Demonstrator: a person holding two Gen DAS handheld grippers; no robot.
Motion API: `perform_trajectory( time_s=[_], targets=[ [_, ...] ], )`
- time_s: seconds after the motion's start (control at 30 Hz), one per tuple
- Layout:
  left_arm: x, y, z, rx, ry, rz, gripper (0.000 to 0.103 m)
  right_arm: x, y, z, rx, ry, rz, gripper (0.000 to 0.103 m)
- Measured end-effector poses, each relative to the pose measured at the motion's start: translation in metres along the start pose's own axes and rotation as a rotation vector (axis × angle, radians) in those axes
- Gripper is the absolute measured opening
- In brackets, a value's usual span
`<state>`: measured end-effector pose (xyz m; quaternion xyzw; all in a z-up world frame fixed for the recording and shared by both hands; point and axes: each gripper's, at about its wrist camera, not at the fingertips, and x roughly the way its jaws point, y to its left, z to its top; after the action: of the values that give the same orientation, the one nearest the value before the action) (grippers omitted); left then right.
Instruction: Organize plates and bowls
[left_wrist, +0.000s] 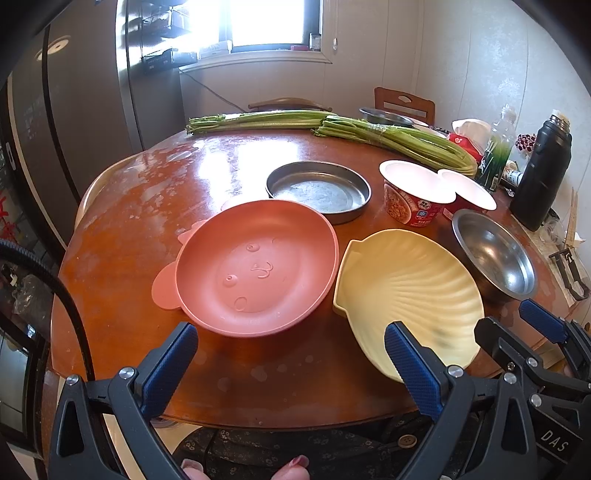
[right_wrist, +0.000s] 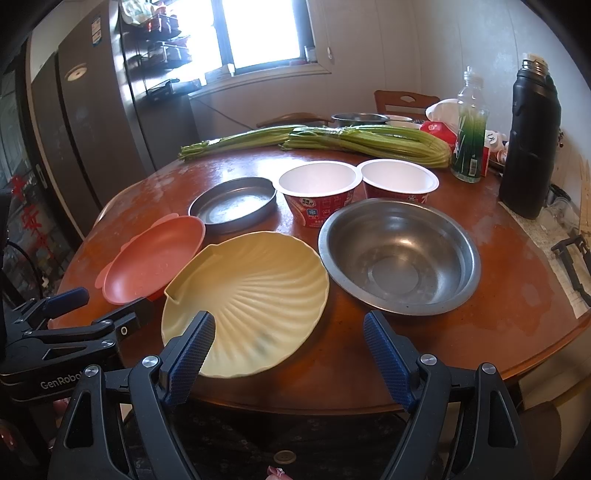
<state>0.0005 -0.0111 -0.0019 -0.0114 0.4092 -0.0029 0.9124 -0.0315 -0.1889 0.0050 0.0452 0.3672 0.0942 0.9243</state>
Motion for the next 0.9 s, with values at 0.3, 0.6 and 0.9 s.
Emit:
perform_trajectory(
  time_s=[0.3,0.6,0.9],
  targets=[
    [-0.002,0.007,0.002,-0.017,-0.01,0.004,0.102,0.001,0.004,0.006,-0.021,-0.012,-0.015,0.084],
    [-0.005,0.048,0.011,-0.127,-0.03,0.03,0.102,0.008,0.024,0.035,-0.091,-0.028,0.062,0.084],
    [0.006,0.095,0.006,-0.244,0.023,0.051,0.102,0.038,0.064,0.076,-0.208,0.028,0.177,0.084]
  ],
)
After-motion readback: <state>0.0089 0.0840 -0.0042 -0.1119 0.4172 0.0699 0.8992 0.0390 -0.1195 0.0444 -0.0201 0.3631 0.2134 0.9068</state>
